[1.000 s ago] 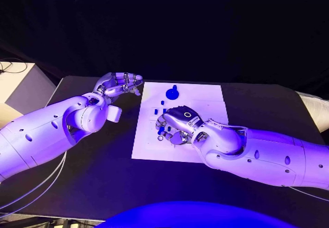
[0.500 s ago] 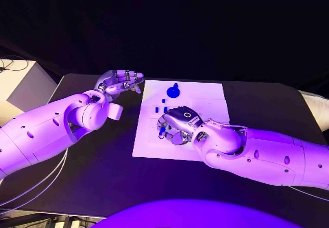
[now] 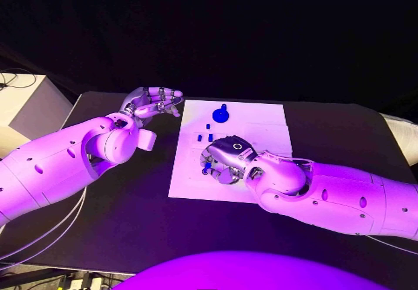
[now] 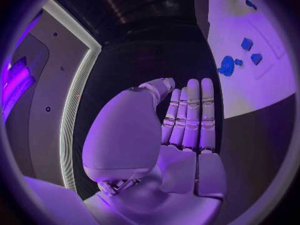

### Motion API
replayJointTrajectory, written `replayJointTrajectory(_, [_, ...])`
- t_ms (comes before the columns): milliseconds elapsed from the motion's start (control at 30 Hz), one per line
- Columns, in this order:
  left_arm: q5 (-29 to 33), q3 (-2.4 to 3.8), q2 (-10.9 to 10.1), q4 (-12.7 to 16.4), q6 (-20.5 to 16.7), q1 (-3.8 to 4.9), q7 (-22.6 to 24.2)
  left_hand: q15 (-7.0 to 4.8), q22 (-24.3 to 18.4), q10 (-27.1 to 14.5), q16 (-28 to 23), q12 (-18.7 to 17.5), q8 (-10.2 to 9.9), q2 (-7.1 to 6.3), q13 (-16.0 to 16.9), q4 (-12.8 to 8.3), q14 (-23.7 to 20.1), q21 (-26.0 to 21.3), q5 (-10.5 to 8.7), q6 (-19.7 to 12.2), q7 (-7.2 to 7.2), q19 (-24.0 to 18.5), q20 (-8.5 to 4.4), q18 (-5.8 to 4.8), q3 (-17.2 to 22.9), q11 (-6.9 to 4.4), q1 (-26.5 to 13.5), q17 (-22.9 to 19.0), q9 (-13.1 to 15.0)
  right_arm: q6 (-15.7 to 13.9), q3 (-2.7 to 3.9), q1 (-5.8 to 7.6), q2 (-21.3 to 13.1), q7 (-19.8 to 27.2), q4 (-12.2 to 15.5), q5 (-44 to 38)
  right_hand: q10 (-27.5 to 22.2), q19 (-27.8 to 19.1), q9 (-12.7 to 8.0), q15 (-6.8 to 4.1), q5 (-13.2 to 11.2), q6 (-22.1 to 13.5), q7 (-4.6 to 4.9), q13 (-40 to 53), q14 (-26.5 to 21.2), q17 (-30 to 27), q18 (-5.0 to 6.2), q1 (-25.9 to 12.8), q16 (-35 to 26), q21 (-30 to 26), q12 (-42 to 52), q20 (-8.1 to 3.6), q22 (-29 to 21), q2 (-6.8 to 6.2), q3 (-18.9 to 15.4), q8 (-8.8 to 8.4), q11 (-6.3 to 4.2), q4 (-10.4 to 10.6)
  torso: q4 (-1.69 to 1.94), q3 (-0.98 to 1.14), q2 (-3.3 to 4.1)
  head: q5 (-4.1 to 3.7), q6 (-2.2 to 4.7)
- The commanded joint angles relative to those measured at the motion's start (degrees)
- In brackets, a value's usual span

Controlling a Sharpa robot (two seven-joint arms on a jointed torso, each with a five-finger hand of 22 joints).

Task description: Assemble the parts on the task board

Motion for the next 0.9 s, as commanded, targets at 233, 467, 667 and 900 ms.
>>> replayJointTrajectory(233, [0.27,0.04,0.12,0.10,0.65,-0.03,0.40,0.18,-0.07,-0.35,-0.29,0.09,0.28,0.06,-0.09,-0.04,-0.10,-0.37,0.21,-0.43,0.12,-0.13,0.40,0.72,-0.25,0.08,0.40,0.05,-0.07,1.12,-0.16,-0.36,0.31,0.29,0.00,-0.71,2.37,0.81,0.12,-0.42,0.36,0.35,0.10,0.85,3.01,-0.02,-0.02,1.93,0.31,-0.02,0.35,-0.49,0.02,1.92,0.33,0.25,-1.92,-0.20,0.05,-0.03,-0.01,0.11,-0.37])
replayJointTrajectory(467, [0.23,0.04,0.11,0.10,0.64,-0.03,0.37,0.18,-0.07,-0.35,-0.29,0.09,0.28,0.06,-0.09,-0.04,-0.10,-0.37,0.21,-0.43,0.12,-0.13,0.40,0.72,-0.25,0.08,0.40,0.05,-0.07,1.45,-0.18,-0.48,0.37,0.03,-0.14,-0.93,2.37,0.81,0.12,-0.42,0.36,0.35,0.10,0.85,3.01,-0.02,-0.02,1.93,0.31,-0.02,0.35,-0.49,0.02,1.92,0.33,0.25,-1.92,-0.20,-0.04,-0.05,-0.04,0.14,-0.42])
replayJointTrajectory(667, [0.22,0.04,0.09,0.14,0.63,-0.03,0.34,0.18,-0.07,-0.35,-0.29,0.09,0.28,0.06,-0.09,-0.04,-0.10,-0.37,0.21,-0.43,0.12,-0.13,0.40,0.72,-0.25,0.08,0.40,0.05,-0.07,3.63,-0.26,-0.50,0.82,-1.08,-0.92,-1.70,2.37,0.77,0.16,-0.41,0.36,0.31,0.13,0.86,2.97,-0.22,0.01,1.90,0.21,-0.19,0.30,-0.49,-0.11,1.93,0.39,0.26,-1.90,-0.25,0.00,-0.06,0.00,0.07,-0.52])
replayJointTrajectory(900, [0.22,0.04,0.07,0.19,0.66,-0.03,0.30,0.18,-0.07,-0.35,-0.29,0.09,0.28,0.06,-0.09,-0.04,-0.10,-0.37,0.21,-0.43,0.12,-0.13,0.40,0.72,-0.25,0.08,0.40,0.05,-0.07,5.22,-0.60,-0.58,1.90,-2.16,-2.17,-3.28,2.35,0.75,0.16,-0.40,0.36,0.29,0.14,0.86,2.95,-0.33,0.04,1.89,0.16,-0.31,0.28,-0.48,-0.20,1.92,0.40,0.26,-1.88,-0.25,0.08,-0.08,0.03,0.04,-0.59])
